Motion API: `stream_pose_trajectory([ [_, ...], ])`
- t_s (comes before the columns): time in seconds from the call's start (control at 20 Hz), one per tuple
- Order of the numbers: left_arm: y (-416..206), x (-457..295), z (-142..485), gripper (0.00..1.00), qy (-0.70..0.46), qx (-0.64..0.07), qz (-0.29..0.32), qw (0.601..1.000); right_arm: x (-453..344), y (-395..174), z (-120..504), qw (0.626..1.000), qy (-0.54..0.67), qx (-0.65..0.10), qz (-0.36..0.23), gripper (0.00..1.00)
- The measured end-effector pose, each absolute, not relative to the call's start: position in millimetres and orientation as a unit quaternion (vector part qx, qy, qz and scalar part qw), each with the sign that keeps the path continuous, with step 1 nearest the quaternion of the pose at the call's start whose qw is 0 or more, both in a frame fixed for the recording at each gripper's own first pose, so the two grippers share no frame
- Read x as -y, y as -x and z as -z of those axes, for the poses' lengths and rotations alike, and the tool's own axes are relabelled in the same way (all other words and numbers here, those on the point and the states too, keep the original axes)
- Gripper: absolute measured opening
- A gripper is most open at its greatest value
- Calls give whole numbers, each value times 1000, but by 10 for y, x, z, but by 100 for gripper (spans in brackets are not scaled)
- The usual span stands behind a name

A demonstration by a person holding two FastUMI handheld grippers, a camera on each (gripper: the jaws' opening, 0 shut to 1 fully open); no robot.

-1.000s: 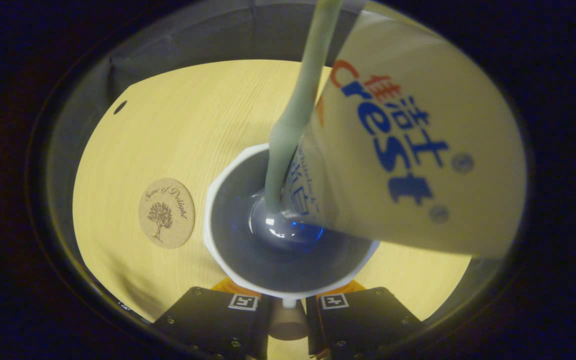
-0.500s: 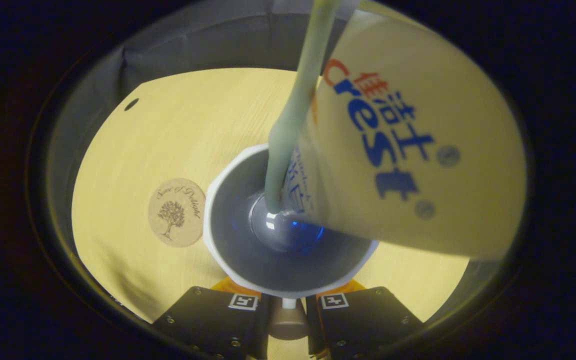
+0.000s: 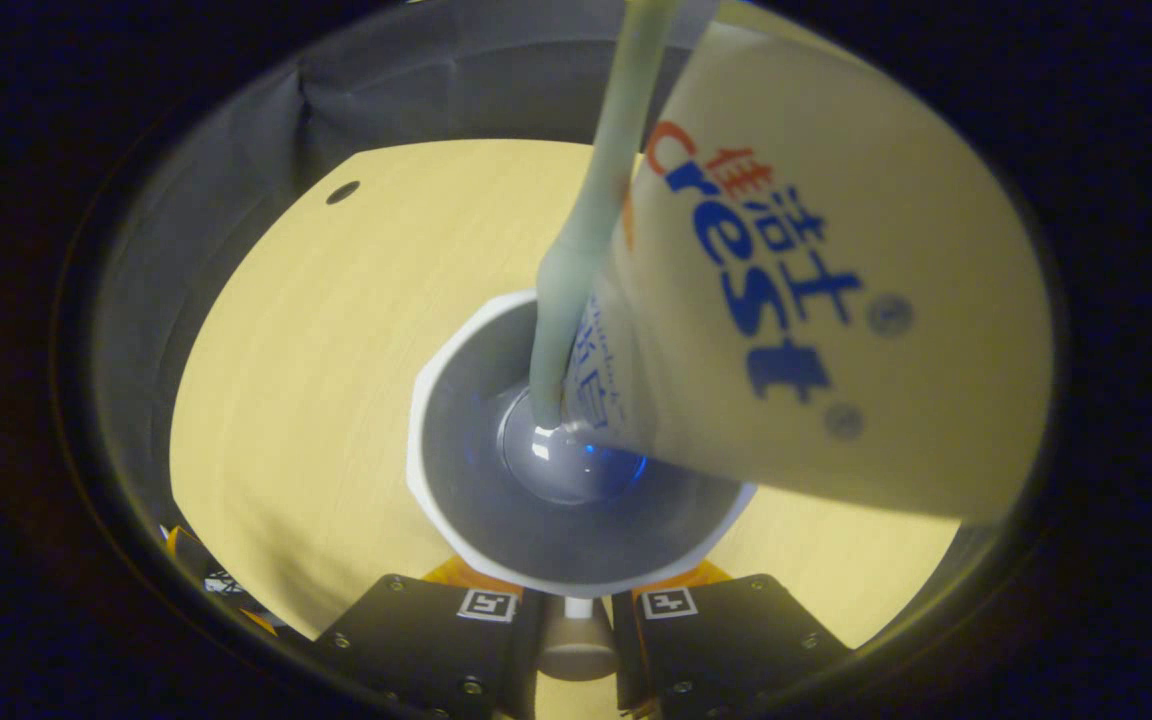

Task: Put the toothbrush and toothpaste on the desktop into the cup, then pick up the cup and place it on the coaster on the desktop.

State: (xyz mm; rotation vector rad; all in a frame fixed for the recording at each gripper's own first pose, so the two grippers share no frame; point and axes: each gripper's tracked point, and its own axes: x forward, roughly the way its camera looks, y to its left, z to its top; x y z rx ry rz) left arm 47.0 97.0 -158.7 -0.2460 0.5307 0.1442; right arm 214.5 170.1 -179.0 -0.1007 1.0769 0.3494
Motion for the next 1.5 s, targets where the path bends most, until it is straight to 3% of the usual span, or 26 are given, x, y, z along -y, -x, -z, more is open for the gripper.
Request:
stream_pose_trajectory([
  [0.45,-248,-1219,1589,98,125,-263,-92,952,-2124,-2176,1825,831,76,-520,-183,30],
  [1.05,-258,-1264,1610,98,130,-266,-96,950,-2037,-2120,1789,824,88,-528,-187,33],
  [1.2,-296,-1210,1596,98,129,-265,-92,951,-2012,-2114,1646,832,82,-514,-191,51],
  [1.5,-436,-1046,1493,98,120,-255,-77,956,-1889,-1998,1152,862,35,-462,-205,64],
])
